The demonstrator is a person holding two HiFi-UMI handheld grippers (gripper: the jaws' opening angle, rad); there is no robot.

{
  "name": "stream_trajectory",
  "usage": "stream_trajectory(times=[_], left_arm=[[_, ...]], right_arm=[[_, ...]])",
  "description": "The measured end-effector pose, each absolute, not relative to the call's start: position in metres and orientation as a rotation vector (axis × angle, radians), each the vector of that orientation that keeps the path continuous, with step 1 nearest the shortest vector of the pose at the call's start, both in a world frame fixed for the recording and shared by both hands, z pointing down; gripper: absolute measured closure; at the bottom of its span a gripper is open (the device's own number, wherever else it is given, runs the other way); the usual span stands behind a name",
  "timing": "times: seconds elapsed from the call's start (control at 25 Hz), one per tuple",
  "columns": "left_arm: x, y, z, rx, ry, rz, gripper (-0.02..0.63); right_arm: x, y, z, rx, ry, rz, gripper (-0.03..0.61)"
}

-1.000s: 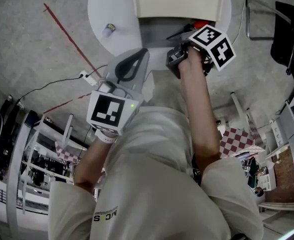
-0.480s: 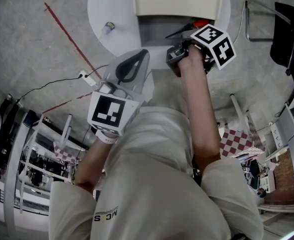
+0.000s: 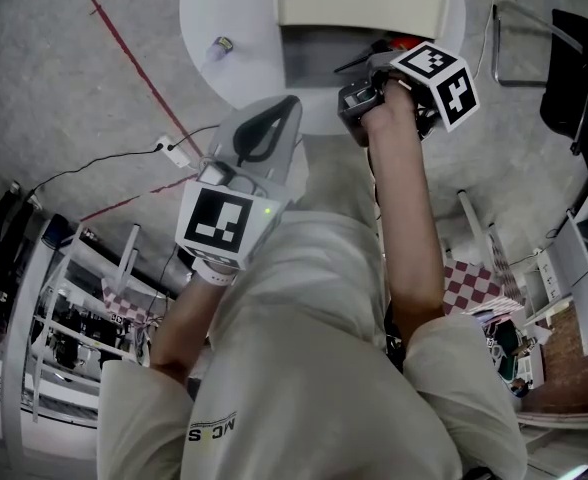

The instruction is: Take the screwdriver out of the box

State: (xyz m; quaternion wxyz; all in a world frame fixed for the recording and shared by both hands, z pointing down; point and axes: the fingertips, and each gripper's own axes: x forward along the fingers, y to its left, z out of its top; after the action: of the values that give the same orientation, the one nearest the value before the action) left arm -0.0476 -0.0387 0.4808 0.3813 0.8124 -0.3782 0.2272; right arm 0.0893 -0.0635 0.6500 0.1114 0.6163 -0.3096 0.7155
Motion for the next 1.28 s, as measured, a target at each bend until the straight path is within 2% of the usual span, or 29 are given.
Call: stream_trajectory(times=[0.24, 0.56, 0.72, 0.84, 1.0, 1.28], left_arm=[[-0.055, -0.032, 0.480, 2.072, -0.971, 0.575, 0.612], [-0.061, -0.030, 0.478, 2.065, -0.988, 0.562, 0.612], [-0.062, -0.028, 0.476, 2.063, -0.996, 0.560, 0.612], [-0.063, -0.025, 0.475, 2.060, -1.000, 0.561, 0.612], [-0.066, -0.022, 0.473, 2.058, -1.008, 0.552, 0.612], [-0.071, -0.018, 0.468, 2.056, -1.013, 0.545, 0.612]], right_arm=[[0.084, -0.061, 0.648, 1.818, -0.858, 2.212, 0.523], [0.086, -0.057, 0.648, 1.827, -0.834, 2.197, 0.508], [0.086, -0.058, 0.646, 1.826, -0.817, 2.178, 0.462], [0.087, -0.057, 0.644, 1.842, -0.801, 2.165, 0.460], [0.091, -0.052, 0.647, 1.856, -0.766, 2.159, 0.422], [0.092, -0.052, 0.647, 1.855, -0.761, 2.147, 0.433]])
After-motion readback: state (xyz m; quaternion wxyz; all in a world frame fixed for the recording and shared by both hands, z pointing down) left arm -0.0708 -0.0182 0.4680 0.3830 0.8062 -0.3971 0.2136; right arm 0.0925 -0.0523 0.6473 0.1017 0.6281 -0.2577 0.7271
